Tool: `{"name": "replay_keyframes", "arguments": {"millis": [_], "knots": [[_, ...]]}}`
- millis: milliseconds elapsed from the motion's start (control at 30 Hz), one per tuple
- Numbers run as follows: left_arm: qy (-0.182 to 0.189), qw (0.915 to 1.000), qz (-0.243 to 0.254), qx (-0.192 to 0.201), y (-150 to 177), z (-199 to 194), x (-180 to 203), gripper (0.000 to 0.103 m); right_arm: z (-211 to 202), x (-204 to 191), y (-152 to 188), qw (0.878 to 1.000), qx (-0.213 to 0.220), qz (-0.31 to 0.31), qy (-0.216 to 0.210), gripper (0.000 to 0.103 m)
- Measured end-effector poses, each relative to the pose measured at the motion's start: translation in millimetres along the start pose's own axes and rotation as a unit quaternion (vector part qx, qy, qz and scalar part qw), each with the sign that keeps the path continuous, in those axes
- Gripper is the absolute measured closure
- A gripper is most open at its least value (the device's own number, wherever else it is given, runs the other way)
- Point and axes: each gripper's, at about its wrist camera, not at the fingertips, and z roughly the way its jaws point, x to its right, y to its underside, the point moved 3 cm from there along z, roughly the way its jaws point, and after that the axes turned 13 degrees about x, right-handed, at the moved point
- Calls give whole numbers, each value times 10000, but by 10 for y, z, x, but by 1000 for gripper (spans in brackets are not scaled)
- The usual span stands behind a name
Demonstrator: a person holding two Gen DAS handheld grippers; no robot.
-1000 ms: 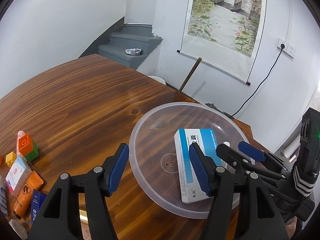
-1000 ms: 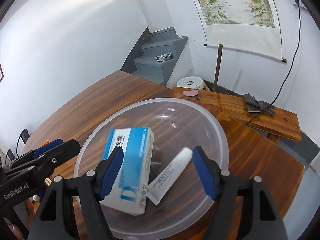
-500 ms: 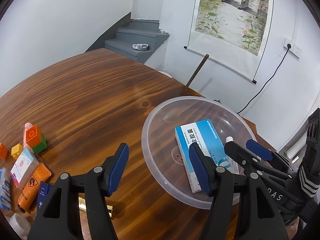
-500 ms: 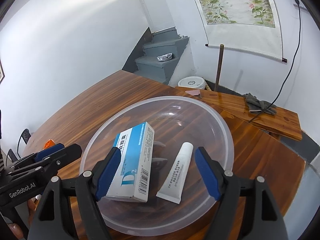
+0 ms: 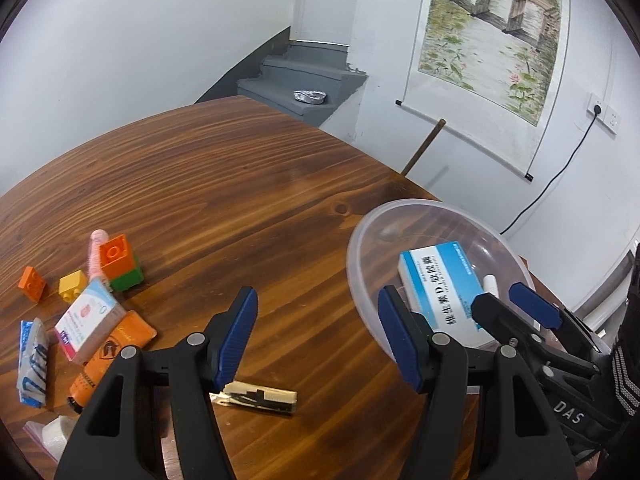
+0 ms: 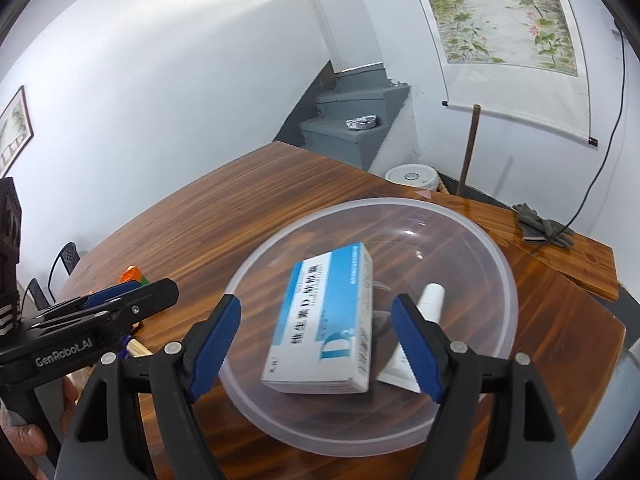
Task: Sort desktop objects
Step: 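Move both grippers back over the cluttered items on the table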
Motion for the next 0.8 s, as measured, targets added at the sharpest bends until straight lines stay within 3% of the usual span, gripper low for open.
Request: {"name": "replay_keyframes", "arguments": {"millis": [500, 800], "knots": [[-568, 9981, -216, 40, 53, -252, -603, 37, 6, -605, 135, 9972, -116, -398, -614, 22], [-1291, 9909, -362, 127, 151, -472, -1193, 37, 65, -946, 262, 9926, -293, -627, -1001, 22]]}}
